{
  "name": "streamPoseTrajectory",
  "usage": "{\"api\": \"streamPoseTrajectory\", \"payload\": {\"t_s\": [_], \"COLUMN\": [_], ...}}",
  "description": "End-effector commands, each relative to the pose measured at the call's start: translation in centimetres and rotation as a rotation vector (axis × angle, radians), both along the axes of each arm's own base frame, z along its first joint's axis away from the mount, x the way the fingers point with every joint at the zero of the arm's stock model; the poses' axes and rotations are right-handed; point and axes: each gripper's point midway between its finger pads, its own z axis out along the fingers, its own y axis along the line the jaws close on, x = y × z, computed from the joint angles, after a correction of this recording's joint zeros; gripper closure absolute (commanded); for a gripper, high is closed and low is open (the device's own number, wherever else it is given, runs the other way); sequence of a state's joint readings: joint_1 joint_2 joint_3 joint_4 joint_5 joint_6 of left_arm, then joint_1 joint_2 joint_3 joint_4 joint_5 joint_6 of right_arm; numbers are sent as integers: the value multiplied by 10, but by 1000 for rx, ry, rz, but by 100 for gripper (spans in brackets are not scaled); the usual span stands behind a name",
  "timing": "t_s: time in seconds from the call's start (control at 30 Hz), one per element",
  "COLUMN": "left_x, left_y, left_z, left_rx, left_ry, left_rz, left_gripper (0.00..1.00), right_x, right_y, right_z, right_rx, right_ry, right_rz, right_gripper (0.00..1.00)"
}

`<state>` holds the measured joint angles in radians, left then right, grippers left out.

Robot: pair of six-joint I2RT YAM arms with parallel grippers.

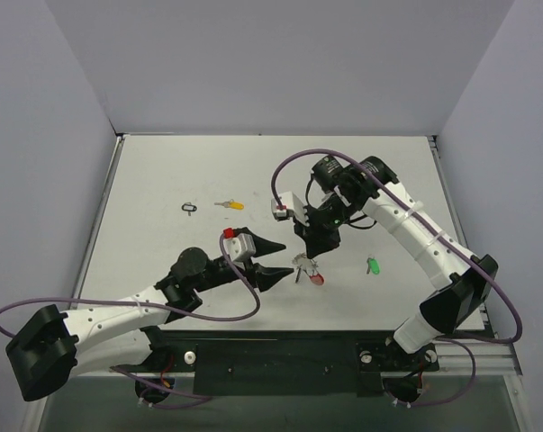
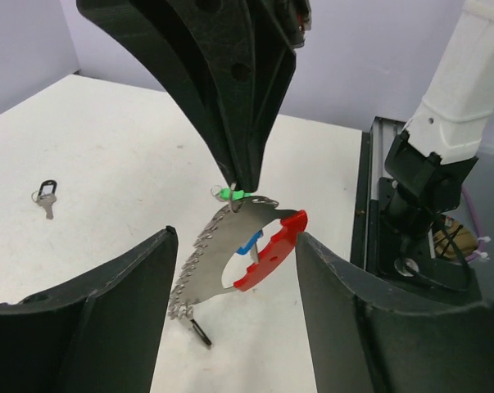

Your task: Put the keys on the keyring

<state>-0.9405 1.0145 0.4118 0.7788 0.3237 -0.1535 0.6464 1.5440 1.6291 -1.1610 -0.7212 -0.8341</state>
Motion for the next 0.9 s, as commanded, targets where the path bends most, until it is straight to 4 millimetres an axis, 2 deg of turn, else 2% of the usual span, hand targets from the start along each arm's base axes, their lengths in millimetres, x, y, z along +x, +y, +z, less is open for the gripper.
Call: {"api": "streamPoseTrajectory", "payload": {"t_s": [0.0,0.1,0.23,0.3,0.5,0.73,0.87], "left_x": [13,20,22,22,16,17,14], "left_y": [-8,-12,-21,-26,-41,-55,-60], "left_z": [8,12,15,14,6,11,11], "left_rx": [65,63,39,33,15,5,-6], "left_ry": [-82,-110,-123,-119,-100,-114,-113], "left_rz": [29,49,36,26,-18,-39,-68], "left_gripper": [31,29,17,17,28,40,56], "right_x": [-21,-19,-15,-14,-14,-17,-18], "right_y": [-24,-26,-28,-27,-24,-23,-24], "right_z": [-1,-6,-10,-11,-11,-11,-9], "right_rx": [-156,-200,-229,-227,-215,-202,-193], "right_ry": [64,74,67,69,84,100,103], "right_rz": [64,51,35,30,28,31,27], "right_gripper": [100,100,100,100,100,100,100]}}
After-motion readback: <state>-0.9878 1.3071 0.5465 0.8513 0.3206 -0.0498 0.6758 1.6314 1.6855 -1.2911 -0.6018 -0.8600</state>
